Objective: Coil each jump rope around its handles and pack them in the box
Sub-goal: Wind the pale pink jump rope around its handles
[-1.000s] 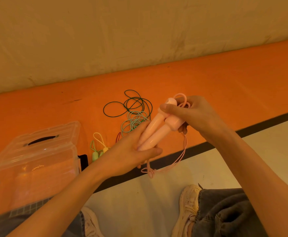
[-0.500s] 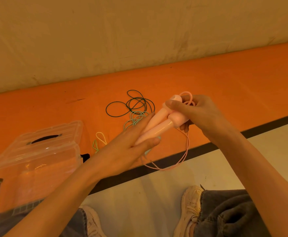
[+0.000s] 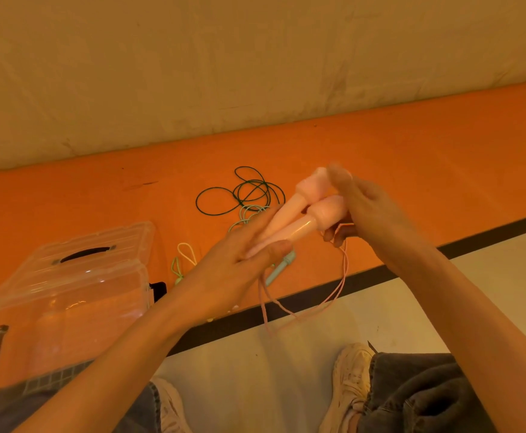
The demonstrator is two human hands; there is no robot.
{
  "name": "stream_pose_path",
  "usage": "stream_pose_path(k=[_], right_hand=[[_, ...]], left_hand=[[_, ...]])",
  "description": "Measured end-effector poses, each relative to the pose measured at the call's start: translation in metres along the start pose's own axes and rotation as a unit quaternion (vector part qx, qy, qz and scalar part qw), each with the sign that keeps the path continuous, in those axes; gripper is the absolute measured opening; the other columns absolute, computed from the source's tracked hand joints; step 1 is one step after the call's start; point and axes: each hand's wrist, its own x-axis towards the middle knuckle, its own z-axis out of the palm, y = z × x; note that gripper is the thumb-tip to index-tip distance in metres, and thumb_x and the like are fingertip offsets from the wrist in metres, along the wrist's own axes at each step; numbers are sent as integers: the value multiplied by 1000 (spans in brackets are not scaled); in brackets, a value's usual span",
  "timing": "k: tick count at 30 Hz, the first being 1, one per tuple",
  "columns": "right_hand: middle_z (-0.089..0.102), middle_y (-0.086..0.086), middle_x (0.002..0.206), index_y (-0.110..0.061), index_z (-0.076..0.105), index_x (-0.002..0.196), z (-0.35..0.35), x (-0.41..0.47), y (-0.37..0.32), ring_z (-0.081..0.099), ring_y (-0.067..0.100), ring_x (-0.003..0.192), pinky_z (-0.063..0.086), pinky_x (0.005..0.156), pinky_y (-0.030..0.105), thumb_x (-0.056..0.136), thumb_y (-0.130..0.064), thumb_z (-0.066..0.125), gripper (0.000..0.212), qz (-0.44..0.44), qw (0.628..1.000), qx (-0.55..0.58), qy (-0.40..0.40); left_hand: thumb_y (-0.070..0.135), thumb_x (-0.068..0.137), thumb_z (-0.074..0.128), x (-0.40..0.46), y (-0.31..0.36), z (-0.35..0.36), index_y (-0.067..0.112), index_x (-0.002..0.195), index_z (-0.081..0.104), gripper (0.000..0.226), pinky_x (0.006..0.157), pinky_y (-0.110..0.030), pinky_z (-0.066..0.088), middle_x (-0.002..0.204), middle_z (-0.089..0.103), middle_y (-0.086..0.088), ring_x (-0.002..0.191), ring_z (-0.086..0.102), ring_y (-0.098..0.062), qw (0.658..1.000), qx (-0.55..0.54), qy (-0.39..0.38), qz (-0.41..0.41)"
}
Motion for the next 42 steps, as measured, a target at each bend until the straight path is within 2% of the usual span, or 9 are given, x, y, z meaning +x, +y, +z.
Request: stream_pose_path(k=[4, 7, 9, 11, 15, 22, 31, 37, 42], right_hand=[[75, -6, 87, -24, 56, 118, 1, 10, 23, 72, 19, 71, 58, 62, 29, 99, -51, 36, 39, 117, 992, 42, -4], [69, -22, 101, -36, 59, 119, 13, -3, 40, 62, -1, 99, 45, 89, 20, 96, -40, 49, 26, 93, 978, -120, -147], [62, -23, 119, -38, 57, 126, 29, -18, 40, 51, -8, 112, 33, 90, 11, 95, -44, 48, 33, 101, 956, -120, -248], [64, -17, 119, -32, 56, 127, 39, -31, 40, 55, -3, 112, 40, 85, 6, 95, -38, 51, 33, 95, 943, -79, -308], [73, 2, 94, -24, 56, 117, 38, -38, 44, 69, 13, 89, 54, 89, 34, 89, -25, 63, 29, 39, 960, -91, -262], [68, -14, 79, -45, 65, 101, 12, -50, 29, 60, 7, 67, 50, 60, 25, 79, -43, 68, 23, -112, 942, -281, -147], [65, -33, 77, -54, 64, 91, -30, -58, -1, 62, 1, 67, 49, 58, 21, 69, -59, 56, 24, -164, 899, -359, -187], [69, -21, 79, -38, 75, 97, -25, -63, -6, 65, 1, 69, 47, 55, 14, 79, -44, 67, 21, -196, 891, -264, -312], [69, -16, 79, -39, 73, 100, -40, -56, -16, 65, 3, 67, 46, 55, 14, 83, -44, 61, 22, -248, 912, -233, -230]], left_hand=[[33, 91, 50, 4, 5, -4, 33, 136, 45, 46, 56, -7, 38, 81, 59, 25, 64, 52, 9, 999, -29, 40, 5], [27, 91, 50, 9, 7, -3, 37, 129, 45, 39, 50, -5, 37, 74, 57, 27, 57, 51, 11, 996, -66, 62, 4], [27, 91, 51, 10, 7, -2, 41, 125, 45, 37, 48, -5, 37, 75, 57, 23, 54, 50, 10, 993, -84, 77, 4], [22, 94, 51, 10, 6, -4, 41, 120, 49, 32, 47, -6, 35, 78, 56, 16, 52, 49, 7, 991, -87, 100, 6], [25, 95, 52, 6, 2, -13, 49, 112, 48, 30, 49, -7, 36, 79, 54, 15, 53, 48, 8, 983, -48, 174, -11], [31, 95, 55, -1, -16, -38, 46, 132, 36, 45, 65, -3, 40, 105, 56, 25, 89, 55, 8, 971, 119, 205, -17], [36, 94, 56, -9, -28, -35, 59, 131, 21, 56, 56, -17, 44, 101, 58, 19, 76, 56, 5, 946, 280, 159, -30], [38, 94, 55, -8, -35, -25, 69, 118, 21, 52, 53, -17, 39, 86, 59, 20, 68, 55, 5, 960, 265, 79, -47], [43, 90, 56, -7, -39, -19, 61, 126, 33, 47, 59, -19, 42, 104, 64, 13, 69, 56, 1, 981, 171, 12, -91]])
